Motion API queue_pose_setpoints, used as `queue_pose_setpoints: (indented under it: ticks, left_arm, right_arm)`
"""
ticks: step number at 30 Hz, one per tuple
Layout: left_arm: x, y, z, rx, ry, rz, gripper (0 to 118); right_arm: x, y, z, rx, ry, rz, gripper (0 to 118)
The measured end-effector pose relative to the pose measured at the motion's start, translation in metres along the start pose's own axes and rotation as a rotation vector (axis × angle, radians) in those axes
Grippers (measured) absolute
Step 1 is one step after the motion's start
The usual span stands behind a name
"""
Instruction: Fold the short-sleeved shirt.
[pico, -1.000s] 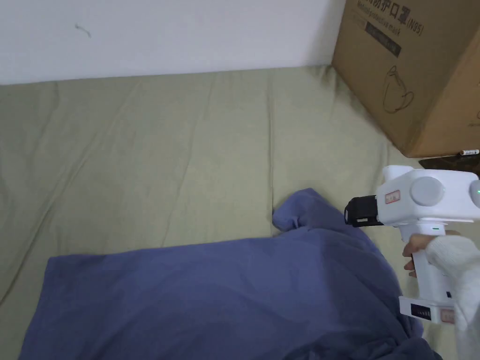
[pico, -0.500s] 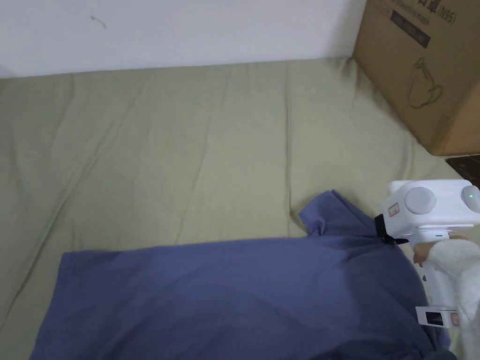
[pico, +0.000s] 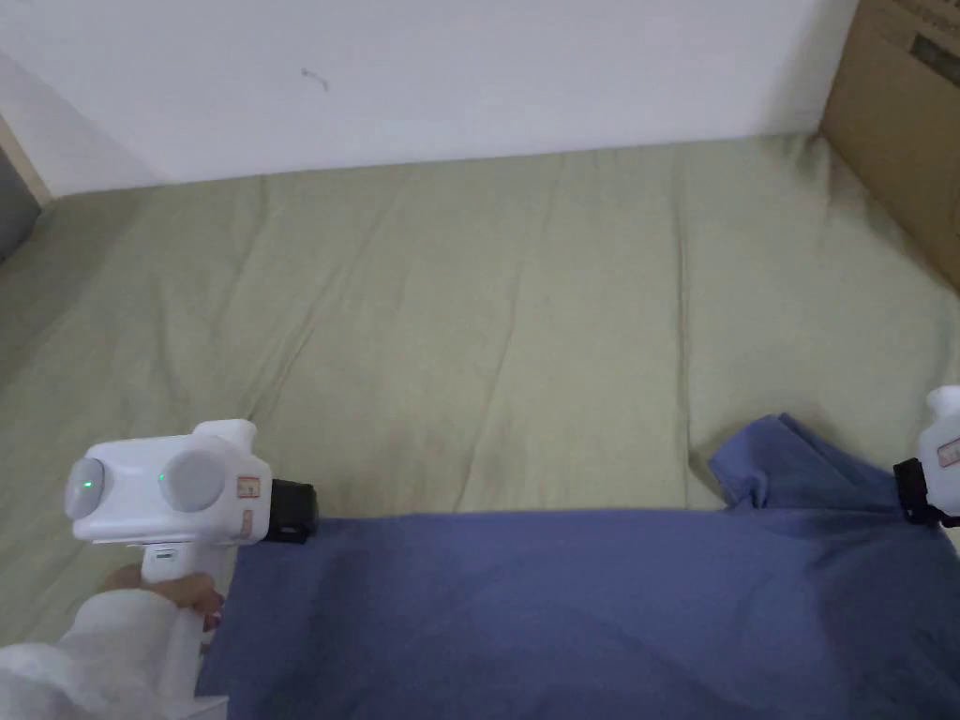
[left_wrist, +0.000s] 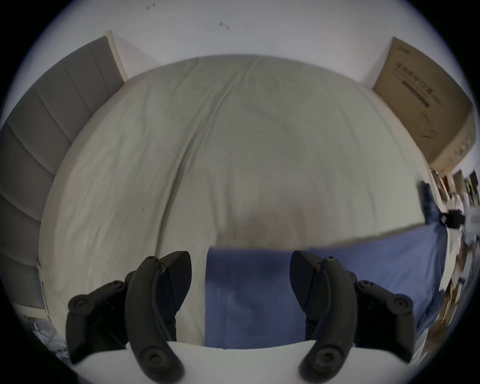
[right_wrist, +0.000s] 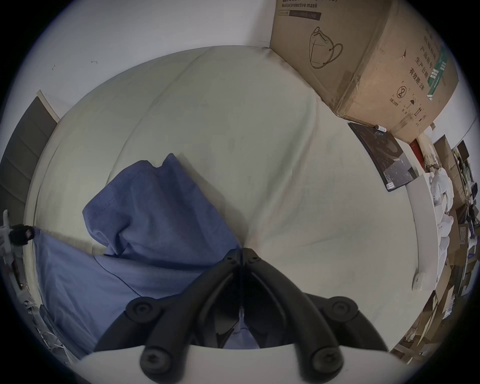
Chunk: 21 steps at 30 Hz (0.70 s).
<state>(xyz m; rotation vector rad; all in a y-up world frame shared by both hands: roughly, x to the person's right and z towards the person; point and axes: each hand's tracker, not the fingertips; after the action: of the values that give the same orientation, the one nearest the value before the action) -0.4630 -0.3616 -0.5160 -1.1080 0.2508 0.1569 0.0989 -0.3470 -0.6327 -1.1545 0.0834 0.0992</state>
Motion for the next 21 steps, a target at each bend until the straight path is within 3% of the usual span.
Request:
queue_pose_setpoints:
  ticks: [2, 3, 5, 8, 13, 16, 21]
  left_arm:
    - [-0.004, 0.005, -0.019, -0.049, -0.037, 0.068, 74]
    - [-0.005, 0.006, -0.025, -0.072, -0.029, 0.082, 65]
    - [-0.004, 0.003, -0.020, -0.054, -0.022, 0.067, 58]
    - [0.003, 0.001, -0.006, -0.011, 0.034, -0.031, 3]
    - [-0.006, -0.005, 0.019, 0.004, -0.028, 0.007, 3]
    - [-0.012, -0.014, 0.054, 0.064, -0.058, -0.007, 3]
    - [-0.024, -0.048, 0.125, 0.155, -0.060, -0.054, 3]
  right_arm:
    - [0.000, 0.001, -0.001, -0.006, 0.003, -0.001, 0]
    - [0.000, 0.001, -0.001, -0.007, 0.003, -0.001, 0]
    - [-0.001, 0.001, 0.000, -0.010, 0.002, -0.003, 0]
    - [-0.002, 0.002, 0.003, -0.007, -0.002, 0.010, 0]
    - [0.003, 0.000, 0.034, 0.023, 0.052, -0.007, 0]
    - [0.004, -0.008, 0.068, 0.072, 0.056, 0.033, 0]
    - [0.015, -0.044, 0.130, 0.128, 0.093, 0.035, 0]
